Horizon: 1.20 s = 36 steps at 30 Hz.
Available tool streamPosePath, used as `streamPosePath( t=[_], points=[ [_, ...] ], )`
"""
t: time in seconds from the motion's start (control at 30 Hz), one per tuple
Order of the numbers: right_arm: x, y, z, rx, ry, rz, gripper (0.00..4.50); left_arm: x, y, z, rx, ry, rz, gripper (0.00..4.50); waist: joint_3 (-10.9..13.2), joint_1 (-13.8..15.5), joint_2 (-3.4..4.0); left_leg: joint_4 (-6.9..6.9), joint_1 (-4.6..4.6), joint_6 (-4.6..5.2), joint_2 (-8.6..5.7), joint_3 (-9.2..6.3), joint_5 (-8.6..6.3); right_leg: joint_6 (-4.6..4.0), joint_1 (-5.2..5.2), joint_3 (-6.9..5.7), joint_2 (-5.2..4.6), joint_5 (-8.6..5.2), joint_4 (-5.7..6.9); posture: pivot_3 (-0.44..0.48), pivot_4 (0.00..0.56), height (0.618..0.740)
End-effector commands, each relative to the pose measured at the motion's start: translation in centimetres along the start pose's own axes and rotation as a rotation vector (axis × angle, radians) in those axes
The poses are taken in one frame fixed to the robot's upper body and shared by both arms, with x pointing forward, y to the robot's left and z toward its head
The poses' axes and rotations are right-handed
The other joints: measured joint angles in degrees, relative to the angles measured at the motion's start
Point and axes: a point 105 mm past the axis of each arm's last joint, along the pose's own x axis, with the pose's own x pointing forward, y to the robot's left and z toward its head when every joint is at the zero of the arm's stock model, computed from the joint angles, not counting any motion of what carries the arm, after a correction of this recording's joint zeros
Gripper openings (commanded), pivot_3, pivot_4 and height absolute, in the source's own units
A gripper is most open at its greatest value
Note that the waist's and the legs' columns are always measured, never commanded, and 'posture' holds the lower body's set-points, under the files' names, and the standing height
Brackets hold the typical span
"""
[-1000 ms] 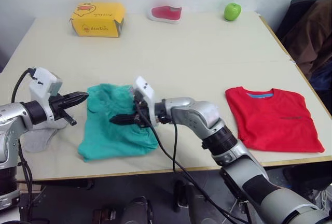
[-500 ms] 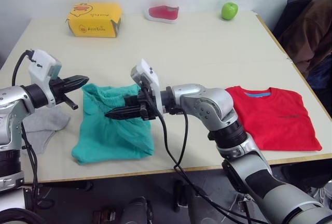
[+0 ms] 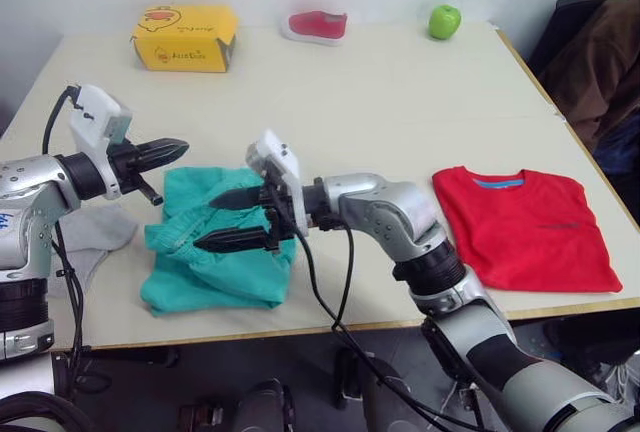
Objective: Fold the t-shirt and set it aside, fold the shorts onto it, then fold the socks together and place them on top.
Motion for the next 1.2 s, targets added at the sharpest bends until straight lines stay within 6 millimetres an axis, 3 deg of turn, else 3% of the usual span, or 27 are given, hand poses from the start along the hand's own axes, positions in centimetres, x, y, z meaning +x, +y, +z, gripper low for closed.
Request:
streamPosePath(
  t=[0.03,0.27,0.37,0.5,0.7,0.87,0.97,1.0,1.13,1.2],
  points=[
    [-0.1,0.1,-1.4,-0.068,0.030,-0.014,3.57,0.6,-3.4,0.4,0.007,-0.030,-0.147,0.00,0.00,-0.11,0.00,0.00,0.01,0.00,0.00,0.00,0.00,0.00,0.00,0.00,0.00,0.00,0.00,0.000,0.150,0.740],
    [1.9,-0.4,-6.4,-0.124,0.142,-0.068,1.13,1.3,-7.3,-4.3,-0.009,0.192,-0.377,0.00,0.01,-0.69,0.02,-0.07,0.09,-0.21,0.06,0.08,0.10,-0.10,-0.06,0.05,0.13,-0.06,0.13,0.000,0.150,0.740],
    [2.3,-1.3,-8.4,-0.135,0.204,-0.124,0.12,2.3,-6.7,-6.8,0.036,0.300,-0.358,0.00,0.01,-0.35,0.03,-0.07,0.13,-0.24,0.05,0.05,0.12,-0.15,-0.05,0.06,0.12,-0.09,0.17,0.000,0.150,0.740],
    [2.2,-1.6,-10.3,-0.129,0.255,-0.132,0.05,4.4,-2.4,-8.9,0.075,0.326,-0.133,0.00,0.00,0.22,0.00,-0.02,0.08,-0.18,-0.04,-0.07,0.15,-0.12,0.02,0.06,0.08,-0.07,0.16,0.000,0.150,0.740],
    [0.6,-0.2,-11.9,-0.092,0.311,-0.062,0.05,3.6,1.2,-8.9,0.061,0.287,0.027,0.00,-0.01,-0.25,-0.01,-0.06,0.06,-0.16,0.01,-0.06,0.14,-0.10,-0.02,-0.02,0.07,-0.06,0.12,0.000,0.150,0.740],
    [-0.5,0.6,-8.3,-0.053,0.203,-0.014,0.05,2.0,1.6,-7.1,-0.014,0.191,0.058,0.00,-0.01,-0.21,-0.01,-0.02,0.09,-0.16,0.05,-0.06,0.14,-0.10,-0.01,-0.02,0.06,-0.06,0.18,0.000,0.150,0.740],
    [-0.8,-1.0,-3.0,-0.038,0.057,-0.055,0.05,0.3,-1.2,-3.7,-0.087,0.077,-0.085,0.00,0.01,-0.35,0.00,-0.01,0.06,-0.16,0.06,-0.05,0.14,-0.11,-0.04,-0.02,0.05,-0.06,0.21,0.000,0.150,0.740],
    [-0.8,-1.4,-2.1,-0.037,0.035,-0.069,0.05,-0.1,-1.9,-3.1,-0.098,0.067,-0.116,0.00,0.01,-0.44,0.01,0.00,0.05,-0.17,0.06,-0.05,0.14,-0.11,-0.06,-0.02,0.04,-0.06,0.21,0.000,0.150,0.740],
    [0.1,-4.0,0.3,-0.085,-0.020,-0.178,0.05,-0.8,-4.2,-3.5,-0.111,0.098,-0.156,0.00,0.01,-0.26,0.03,-0.06,0.15,-0.19,0.07,-0.14,0.13,-0.15,0.03,-0.01,0.04,-0.09,0.16,0.000,0.150,0.740],
    [1.0,-5.4,0.1,-0.104,-0.001,-0.236,0.05,-0.5,-4.6,-4.8,-0.128,0.132,-0.128,0.00,0.02,-0.27,0.03,-0.07,0.15,-0.19,0.04,-0.15,0.13,-0.15,0.05,0.00,0.03,-0.09,0.15,0.000,0.150,0.740]
  ],
)
